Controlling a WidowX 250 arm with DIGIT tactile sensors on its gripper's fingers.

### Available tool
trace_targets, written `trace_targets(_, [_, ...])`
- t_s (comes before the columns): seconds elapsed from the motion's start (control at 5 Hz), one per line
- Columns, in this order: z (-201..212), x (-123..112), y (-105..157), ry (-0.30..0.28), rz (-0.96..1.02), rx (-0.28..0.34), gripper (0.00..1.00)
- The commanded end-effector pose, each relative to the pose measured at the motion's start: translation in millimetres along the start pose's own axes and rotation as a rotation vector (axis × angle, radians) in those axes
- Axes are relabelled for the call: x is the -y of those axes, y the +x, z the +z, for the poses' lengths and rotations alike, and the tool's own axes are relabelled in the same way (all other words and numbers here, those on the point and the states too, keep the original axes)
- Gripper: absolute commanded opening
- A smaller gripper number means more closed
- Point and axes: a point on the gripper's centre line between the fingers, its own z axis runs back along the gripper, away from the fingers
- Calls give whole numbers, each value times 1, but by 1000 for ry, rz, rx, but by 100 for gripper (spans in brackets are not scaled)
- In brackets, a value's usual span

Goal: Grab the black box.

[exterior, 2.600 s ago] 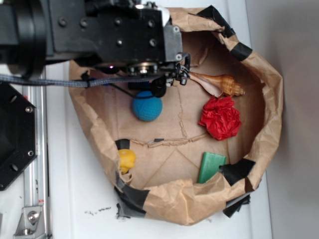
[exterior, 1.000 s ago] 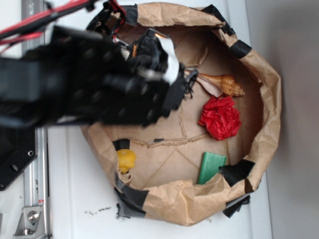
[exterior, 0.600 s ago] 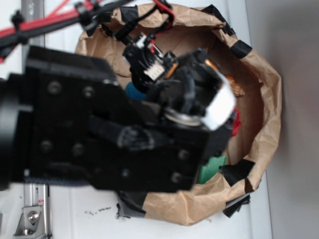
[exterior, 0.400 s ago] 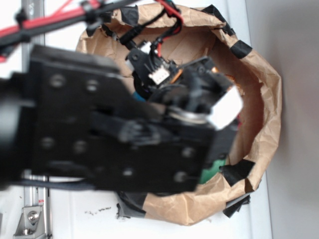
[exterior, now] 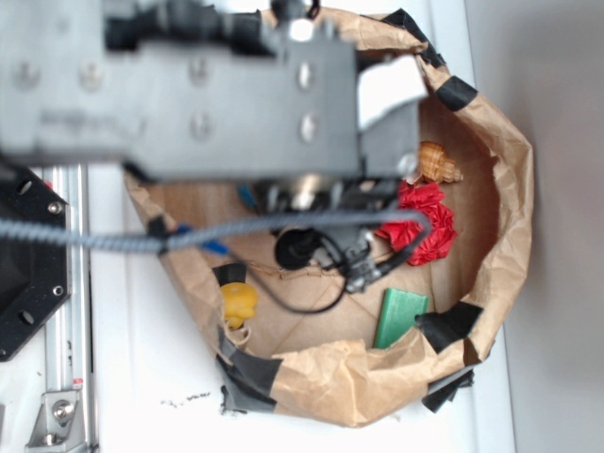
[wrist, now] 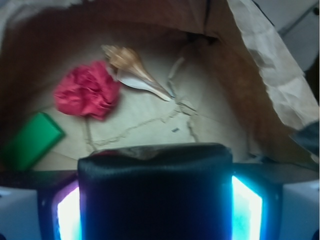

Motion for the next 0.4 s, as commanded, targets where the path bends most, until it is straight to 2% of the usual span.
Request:
trace_targets(0.0, [4,-3,29,6,75,32,0])
trace_targets(0.2, [1,-4,27,77,122,101,0])
